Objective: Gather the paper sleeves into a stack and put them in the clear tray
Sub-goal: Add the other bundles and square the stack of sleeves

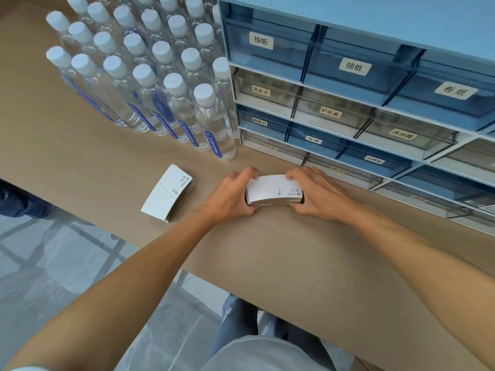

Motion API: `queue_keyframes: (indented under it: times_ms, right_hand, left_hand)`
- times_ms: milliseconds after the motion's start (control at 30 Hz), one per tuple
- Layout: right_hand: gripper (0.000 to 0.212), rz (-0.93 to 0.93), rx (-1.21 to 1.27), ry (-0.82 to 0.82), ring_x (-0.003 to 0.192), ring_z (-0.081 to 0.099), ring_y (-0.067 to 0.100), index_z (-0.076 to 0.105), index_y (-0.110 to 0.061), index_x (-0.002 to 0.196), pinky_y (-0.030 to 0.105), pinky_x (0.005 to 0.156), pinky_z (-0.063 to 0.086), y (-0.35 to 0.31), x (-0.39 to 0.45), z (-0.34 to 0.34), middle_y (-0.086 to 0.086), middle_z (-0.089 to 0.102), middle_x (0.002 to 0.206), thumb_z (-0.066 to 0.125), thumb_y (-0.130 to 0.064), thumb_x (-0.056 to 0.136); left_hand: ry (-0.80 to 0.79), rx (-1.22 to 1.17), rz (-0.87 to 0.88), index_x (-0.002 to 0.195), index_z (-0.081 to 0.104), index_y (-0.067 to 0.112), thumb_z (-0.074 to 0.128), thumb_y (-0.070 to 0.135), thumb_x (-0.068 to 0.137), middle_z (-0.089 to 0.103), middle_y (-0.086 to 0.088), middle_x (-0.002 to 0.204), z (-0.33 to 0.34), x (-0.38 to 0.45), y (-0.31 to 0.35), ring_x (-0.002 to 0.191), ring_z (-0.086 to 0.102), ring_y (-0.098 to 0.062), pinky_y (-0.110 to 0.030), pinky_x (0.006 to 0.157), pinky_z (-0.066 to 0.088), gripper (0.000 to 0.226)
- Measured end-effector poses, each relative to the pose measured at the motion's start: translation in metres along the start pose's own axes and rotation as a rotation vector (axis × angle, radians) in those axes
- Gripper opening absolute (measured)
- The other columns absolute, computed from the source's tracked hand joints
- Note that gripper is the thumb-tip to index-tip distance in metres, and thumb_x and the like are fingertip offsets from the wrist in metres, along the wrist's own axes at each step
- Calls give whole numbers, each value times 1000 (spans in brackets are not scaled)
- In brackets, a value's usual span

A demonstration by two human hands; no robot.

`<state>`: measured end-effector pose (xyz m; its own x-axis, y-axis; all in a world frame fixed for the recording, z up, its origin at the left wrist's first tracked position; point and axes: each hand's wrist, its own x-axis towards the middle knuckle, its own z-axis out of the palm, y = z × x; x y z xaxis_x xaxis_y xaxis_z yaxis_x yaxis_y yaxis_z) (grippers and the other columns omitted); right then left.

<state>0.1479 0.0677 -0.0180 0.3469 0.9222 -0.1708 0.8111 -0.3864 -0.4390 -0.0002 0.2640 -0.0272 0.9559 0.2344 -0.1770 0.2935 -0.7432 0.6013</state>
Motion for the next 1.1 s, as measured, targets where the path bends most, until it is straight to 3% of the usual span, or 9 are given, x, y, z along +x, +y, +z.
queue_keyframes:
  times_ms: [67, 267, 467, 567, 667, 800, 933, 1000, 1100]
  right_hand:
    - [54, -9, 58, -33, 95, 50, 21, 35, -25, 126, 34, 75, 50, -4, 4, -3, 5, 49, 125, 68, -30, 83]
    - [51, -95, 124, -67, 91, 47, 16, 35, -30, 122, 28, 71, 41, -22, 16, -5, -2, 46, 115, 67, -29, 83]
    - [54, -244, 101, -147, 85, 45, 13, 32, -34, 123, 22, 65, 34, -70, 55, -15, -5, 44, 105, 68, -30, 83]
    - [58, -344, 100, -174, 83, 44, 5, 31, -32, 127, 16, 63, 33, -103, 88, -19, -5, 42, 104, 69, -23, 83]
    - [59, -430, 54, -187, 80, 44, 11, 35, -27, 130, 14, 60, 33, -136, 120, -20, -3, 44, 105, 70, -19, 83]
    - [60, -494, -73, -200, 87, 51, 22, 30, -36, 128, 34, 65, 46, -163, 154, -11, -3, 48, 113, 68, -29, 83]
    - [59, -546, -96, -260, 87, 54, 25, 29, -36, 128, 43, 68, 52, -173, 179, -3, -2, 48, 112, 67, -28, 83]
    - [60, -552, -99, -283, 89, 55, 24, 30, -36, 129, 44, 69, 53, -171, 187, -2, -1, 50, 114, 66, -27, 82]
    - [62, -548, -99, -319, 91, 54, 23, 29, -38, 130, 46, 72, 53, -165, 194, 0, -2, 50, 116, 65, -25, 82]
  left_hand:
    - [-3, -32, -46, 115, 36, 28, 75, 38, 67, 60, -9, 97, -2, -5, -3, 81, 51, -23, -28, 66, 40, 63]
    - [28, -80, -118, 116, 38, 23, 75, 32, 71, 60, -10, 101, -18, -38, -3, 89, 53, -29, -31, 69, 41, 59]
    - [233, -63, -226, 120, 45, 15, 80, 26, 72, 60, -13, 107, -52, -91, -11, 93, 53, -29, -37, 74, 48, 61]
    - [309, -88, -307, 119, 38, 24, 78, 23, 71, 58, -11, 110, -71, -116, -26, 91, 54, -28, -30, 70, 47, 63]
    - [413, -127, -412, 115, 35, 33, 79, 21, 68, 56, -11, 107, -87, -135, -42, 87, 56, -30, -27, 70, 45, 65]
    - [501, -117, -518, 121, 42, 21, 81, 16, 69, 54, -12, 109, -98, -148, -55, 84, 51, -24, -6, 64, 37, 65]
    - [586, -66, -553, 116, 45, 14, 78, 14, 67, 57, -13, 89, -90, -151, -65, 74, 52, -31, -24, 54, 41, 59]
    - [614, -78, -579, 116, 46, 11, 78, 14, 68, 54, -10, 83, -86, -147, -63, 73, 50, -33, -34, 59, 46, 57]
    - [645, -95, -612, 116, 46, 11, 78, 15, 70, 52, -6, 85, -80, -137, -57, 74, 47, -29, -36, 60, 46, 56]
